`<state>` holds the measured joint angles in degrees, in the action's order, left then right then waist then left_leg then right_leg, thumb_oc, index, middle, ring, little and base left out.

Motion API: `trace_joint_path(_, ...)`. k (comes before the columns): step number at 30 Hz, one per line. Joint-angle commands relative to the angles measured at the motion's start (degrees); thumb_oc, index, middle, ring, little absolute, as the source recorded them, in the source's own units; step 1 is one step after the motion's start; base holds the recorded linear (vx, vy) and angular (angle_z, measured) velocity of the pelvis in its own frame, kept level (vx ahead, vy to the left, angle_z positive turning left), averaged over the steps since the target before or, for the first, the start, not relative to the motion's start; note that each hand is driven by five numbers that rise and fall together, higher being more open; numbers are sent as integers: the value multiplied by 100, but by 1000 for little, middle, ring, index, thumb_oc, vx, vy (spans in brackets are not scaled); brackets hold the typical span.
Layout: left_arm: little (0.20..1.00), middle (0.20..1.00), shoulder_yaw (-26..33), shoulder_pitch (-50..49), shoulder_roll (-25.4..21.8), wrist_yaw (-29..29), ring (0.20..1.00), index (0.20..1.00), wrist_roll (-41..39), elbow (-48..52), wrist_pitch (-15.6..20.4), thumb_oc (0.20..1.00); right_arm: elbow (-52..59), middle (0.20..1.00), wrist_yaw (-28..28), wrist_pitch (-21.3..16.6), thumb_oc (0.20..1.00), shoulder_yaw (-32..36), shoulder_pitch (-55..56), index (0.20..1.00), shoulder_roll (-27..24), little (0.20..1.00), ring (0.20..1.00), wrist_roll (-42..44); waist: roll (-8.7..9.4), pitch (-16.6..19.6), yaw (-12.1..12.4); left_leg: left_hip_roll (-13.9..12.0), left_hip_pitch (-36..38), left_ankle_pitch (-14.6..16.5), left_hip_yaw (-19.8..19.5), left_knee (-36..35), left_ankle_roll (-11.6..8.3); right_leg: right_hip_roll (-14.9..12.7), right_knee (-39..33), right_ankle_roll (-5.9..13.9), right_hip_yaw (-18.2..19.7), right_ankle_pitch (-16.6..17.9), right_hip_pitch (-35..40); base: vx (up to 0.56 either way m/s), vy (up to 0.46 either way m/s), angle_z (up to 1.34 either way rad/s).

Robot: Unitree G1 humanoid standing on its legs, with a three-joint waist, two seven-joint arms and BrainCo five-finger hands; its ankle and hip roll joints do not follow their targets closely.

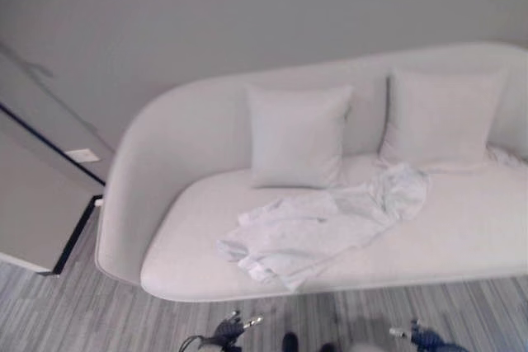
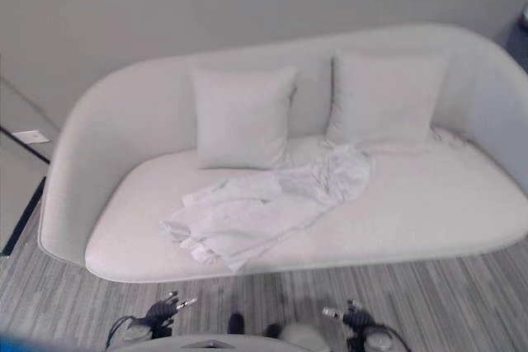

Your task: Hang the clothes on the sofa on the clothes rack.

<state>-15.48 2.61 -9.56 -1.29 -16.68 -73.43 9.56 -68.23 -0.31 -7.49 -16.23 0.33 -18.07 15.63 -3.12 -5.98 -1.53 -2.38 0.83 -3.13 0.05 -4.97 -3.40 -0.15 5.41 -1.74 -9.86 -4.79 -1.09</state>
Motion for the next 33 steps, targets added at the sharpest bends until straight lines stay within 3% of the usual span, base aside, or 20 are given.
trace_joint_path(1, 1000, 1000, -83, 40, -313, 51, 1000, 1000, 164, 23, 180, 1000, -76, 1000, 12, -92, 1000, -29, -64, 1000, 41, 1000, 1000, -66, 333, 175, 216, 130, 78, 196, 117, -3, 78, -839, -1041, 1019, 497, 663, 489, 32, 106, 9)
trace_joint_path(7, 1000, 1000, -50, 39, -384, 66, 1000, 1000, 196, 36, 196, 1000, -28, 1000, 9, -86, 1000, -23, -80, 1000, 95, 1000, 1000, -89, 440, 129, 227, 234, 149, 336, 236, -3, 186, -1017, -1041, 1166, 562, 800, 403, 31, 97, 5)
trace_joint_path(24, 1000, 1000, 22, 42, -532, 104, 1000, 1000, 195, 192, 223, 1000, 241, 1000, -12, -134, 1000, -32, -136, 1000, 26, 1000, 1000, -99, 653, 16, 282, 293, 238, 486, 329, -3, 291, -1116, -1041, 1318, 652, 1002, 191, 7, 23, -4)
trace_joint_path(26, 1000, 1000, 12, 48, -549, 107, 1000, 1000, 189, 243, 228, 1000, 299, 1000, -23, -144, 1000, -22, -148, 1000, 10, 1000, 1000, -91, 661, -23, 285, 313, 225, 486, 328, -3, 316, -1141, -930, 1338, 669, 1008, 116, -62, 35, -13)
trace_joint_path(28, 1000, 1000, -1, 73, -644, 126, 1000, 1000, 58, 615, 245, 1000, 622, 1000, -59, -171, 1000, -12, -197, 1000, -82, 1000, 1000, -79, 628, -326, 285, 375, 323, 522, 319, -3, 450, -1197, 208, 1424, 886, 1129, -463, -113, 57, -20)
trace_joint_path(30, 1000, 1000, -10, 127, -694, 133, 1000, 1000, 4, 683, 247, 1000, 672, 1000, -59, -194, 1000, 0, -199, 1000, -95, 1000, 1000, -31, 608, -427, 231, 389, 365, 523, 219, -3, 458, -1164, 661, 1431, 1136, 1296, -729, 2, -16, -13)
trace_joint_path(33, 1000, 1000, -34, 256, -767, 173, 1000, 1000, -75, 800, 277, 1000, 731, 1000, -83, -217, 1000, 7, -267, 1000, -150, 1000, 1000, 52, 597, -483, 191, 347, 405, 575, 139, -3, 379, -1182, 318, 1324, 1119, 1252, -884, 57, -80, 24)
